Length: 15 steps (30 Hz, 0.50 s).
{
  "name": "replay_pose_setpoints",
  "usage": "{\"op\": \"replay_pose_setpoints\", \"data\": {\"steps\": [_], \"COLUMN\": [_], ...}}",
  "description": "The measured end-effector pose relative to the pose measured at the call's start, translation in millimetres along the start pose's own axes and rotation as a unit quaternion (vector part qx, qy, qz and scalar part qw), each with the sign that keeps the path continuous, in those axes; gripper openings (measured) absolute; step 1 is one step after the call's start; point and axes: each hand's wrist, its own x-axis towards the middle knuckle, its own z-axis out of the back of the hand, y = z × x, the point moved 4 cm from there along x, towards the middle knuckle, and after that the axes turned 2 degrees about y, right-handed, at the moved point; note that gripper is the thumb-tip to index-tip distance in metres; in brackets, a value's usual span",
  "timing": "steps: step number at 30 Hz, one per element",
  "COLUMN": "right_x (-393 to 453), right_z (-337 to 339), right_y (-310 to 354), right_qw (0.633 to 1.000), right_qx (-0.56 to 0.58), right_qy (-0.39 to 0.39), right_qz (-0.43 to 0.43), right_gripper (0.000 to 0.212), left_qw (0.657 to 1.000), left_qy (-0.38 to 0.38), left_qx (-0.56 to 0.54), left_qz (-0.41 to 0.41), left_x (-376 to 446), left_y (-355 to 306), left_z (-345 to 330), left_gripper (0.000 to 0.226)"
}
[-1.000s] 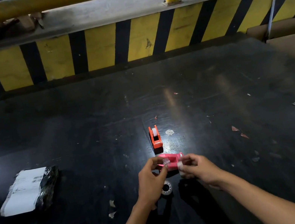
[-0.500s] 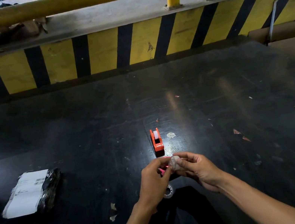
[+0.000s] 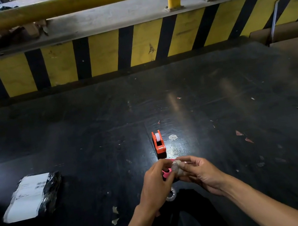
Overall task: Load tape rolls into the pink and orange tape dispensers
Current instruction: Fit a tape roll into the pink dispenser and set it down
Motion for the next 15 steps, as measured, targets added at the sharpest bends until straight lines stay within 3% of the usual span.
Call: {"op": "replay_pose_setpoints", "data": {"steps": [9,12,15], "right_x": [7,8,7], "right_z": [2,5,5], "right_y": [-2,0,5], "right_qw": [0.994,0.992,0.988], "right_qx": [-0.088,-0.106,-0.144], "right_qy": [-0.044,-0.047,-0.034], "right_qz": [0.039,0.043,0.049], "right_gripper": [0.025,0.022,0.017], "left_qw": [1.000,0.990,0.955], "left_qy": [-0.009,0.008,0.038], "left_qx": [-0.024,-0.114,-0.239], "left_qz": [0.016,0.077,0.172], "left_x": [-1,-1,1], "left_y": [3,10,21], "left_z": [-6,-9,-13], "left_gripper": [0.018,0.024,0.027]}}
